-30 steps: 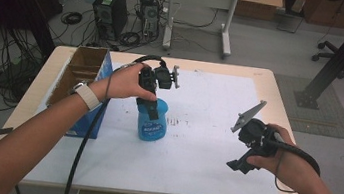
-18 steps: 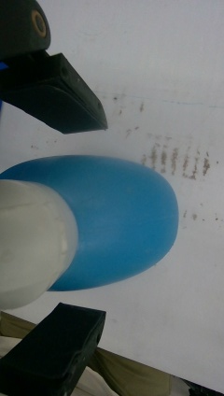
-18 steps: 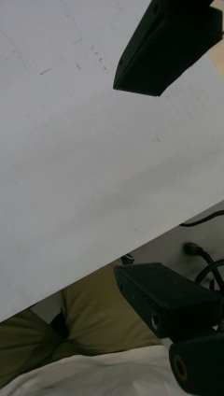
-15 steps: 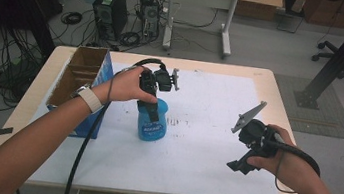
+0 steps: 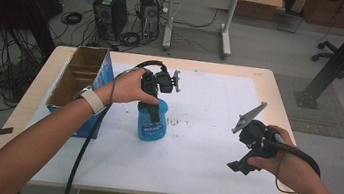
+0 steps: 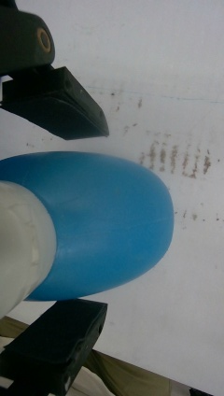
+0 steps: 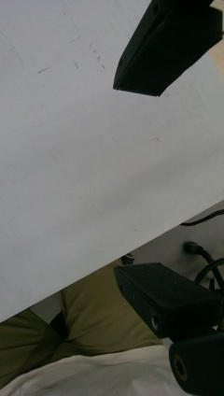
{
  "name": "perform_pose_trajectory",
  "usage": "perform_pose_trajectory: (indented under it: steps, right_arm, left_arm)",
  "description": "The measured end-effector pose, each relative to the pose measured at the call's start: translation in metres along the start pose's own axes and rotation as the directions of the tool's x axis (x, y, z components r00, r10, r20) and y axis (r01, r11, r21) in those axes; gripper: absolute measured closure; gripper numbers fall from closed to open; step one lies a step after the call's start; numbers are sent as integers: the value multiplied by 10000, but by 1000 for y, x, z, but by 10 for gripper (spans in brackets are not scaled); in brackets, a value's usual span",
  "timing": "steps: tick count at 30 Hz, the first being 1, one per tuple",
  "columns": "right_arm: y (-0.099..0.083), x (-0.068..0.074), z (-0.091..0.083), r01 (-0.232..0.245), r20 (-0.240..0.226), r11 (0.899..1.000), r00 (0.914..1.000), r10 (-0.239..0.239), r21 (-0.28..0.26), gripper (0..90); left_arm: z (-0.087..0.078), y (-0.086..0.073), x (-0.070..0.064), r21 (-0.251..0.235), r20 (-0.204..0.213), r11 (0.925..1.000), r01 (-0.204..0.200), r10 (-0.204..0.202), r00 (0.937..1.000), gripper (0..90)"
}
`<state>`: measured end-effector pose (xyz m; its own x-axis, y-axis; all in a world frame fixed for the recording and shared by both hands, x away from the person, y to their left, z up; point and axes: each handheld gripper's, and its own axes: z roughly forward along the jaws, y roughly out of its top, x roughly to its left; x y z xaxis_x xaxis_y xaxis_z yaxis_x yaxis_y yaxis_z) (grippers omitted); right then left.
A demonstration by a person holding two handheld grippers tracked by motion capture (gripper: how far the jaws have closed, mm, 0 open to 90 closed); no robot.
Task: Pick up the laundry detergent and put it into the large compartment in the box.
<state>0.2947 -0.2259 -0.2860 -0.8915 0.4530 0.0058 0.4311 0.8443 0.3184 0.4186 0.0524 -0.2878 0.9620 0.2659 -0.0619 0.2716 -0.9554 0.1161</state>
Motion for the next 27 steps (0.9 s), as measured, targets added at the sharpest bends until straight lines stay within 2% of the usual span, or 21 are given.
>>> perform_pose_trajectory:
  steps: [5,10,27]
  right_arm:
    - [0,0,1,-3,-4,10000,10000,3,11,97]
    - [0,0,1,0,-11,10000,10000,0,19,97]
    - [-1,0,1,-14,-31,10000,10000,15,33,97]
  left_arm:
    - [0,0,0,9,40,10000,73,-73,10000,169]
    - [-1,-1,1,5,80,10000,80,-80,9999,235]
    - [-2,-2,2,-44,41,10000,79,-79,10000,329]
